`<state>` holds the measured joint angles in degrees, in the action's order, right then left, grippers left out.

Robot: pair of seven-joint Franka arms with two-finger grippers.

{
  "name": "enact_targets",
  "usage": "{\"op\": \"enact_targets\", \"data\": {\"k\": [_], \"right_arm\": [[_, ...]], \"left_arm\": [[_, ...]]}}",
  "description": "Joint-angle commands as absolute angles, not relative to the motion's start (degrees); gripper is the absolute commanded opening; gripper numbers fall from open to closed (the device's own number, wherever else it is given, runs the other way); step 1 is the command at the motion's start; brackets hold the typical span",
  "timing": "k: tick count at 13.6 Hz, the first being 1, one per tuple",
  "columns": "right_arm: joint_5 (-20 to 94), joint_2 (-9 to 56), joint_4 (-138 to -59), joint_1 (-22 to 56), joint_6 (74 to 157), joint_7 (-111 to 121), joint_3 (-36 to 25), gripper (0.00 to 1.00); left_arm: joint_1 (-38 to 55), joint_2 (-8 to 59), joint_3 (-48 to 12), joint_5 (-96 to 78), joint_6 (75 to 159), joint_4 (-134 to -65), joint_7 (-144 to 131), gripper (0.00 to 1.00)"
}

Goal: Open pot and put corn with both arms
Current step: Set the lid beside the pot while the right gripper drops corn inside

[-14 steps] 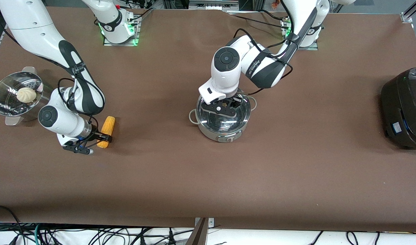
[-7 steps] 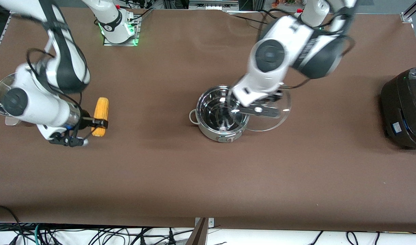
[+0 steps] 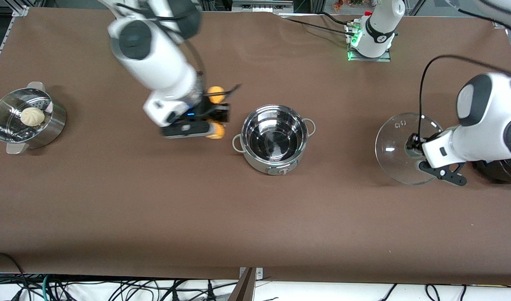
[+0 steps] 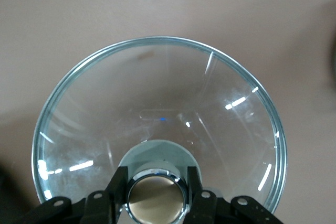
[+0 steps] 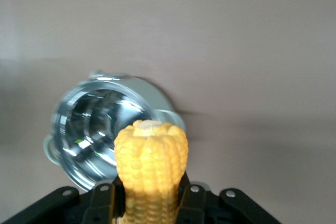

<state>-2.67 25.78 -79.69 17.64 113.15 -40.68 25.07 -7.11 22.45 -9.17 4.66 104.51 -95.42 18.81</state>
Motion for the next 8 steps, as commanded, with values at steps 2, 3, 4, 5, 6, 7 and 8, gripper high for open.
{"op": "enact_targets", "data": {"k": [2,3,4,5,6,7,8], "right_arm": [[-12.5,42.5,-65.2,27.1,116.4,-47.9,24.6,0.0],[-13.6,45.4,-63.0,28.1,116.6,-48.0,24.6,0.0],[-14.3,46.8,-62.6,29.1,118.0,-48.0,24.5,0.0],[-14.4,47.8,-62.7,29.7,119.3,-48.1,23.9,0.0],[-14.4,48.5,-62.7,30.8,119.6,-48.1,22.9,0.0],[-14.4,49.4,-62.7,31.6,120.1,-48.1,21.9,0.0],[-14.4,50.2,-62.8,32.2,121.0,-48.1,21.3,0.0]], "left_arm": [[-6.4,20.2,-10.5,4.9,127.1,-115.1,18.6,0.1],[-6.5,20.2,-10.5,4.9,128.5,-116.0,18.5,0.25],[-6.5,20.0,-10.5,4.9,128.1,-115.9,17.9,0.8],[-6.5,19.0,-10.5,4.9,126.8,-115.6,18.0,1.0],[-6.2,16.7,-10.6,4.9,124.0,-114.8,17.8,1.0],[-6.1,13.9,-10.6,4.8,119.7,-112.7,18.5,1.0],[-5.9,11.6,-10.8,4.5,114.7,-110.3,17.7,1.0]]}}
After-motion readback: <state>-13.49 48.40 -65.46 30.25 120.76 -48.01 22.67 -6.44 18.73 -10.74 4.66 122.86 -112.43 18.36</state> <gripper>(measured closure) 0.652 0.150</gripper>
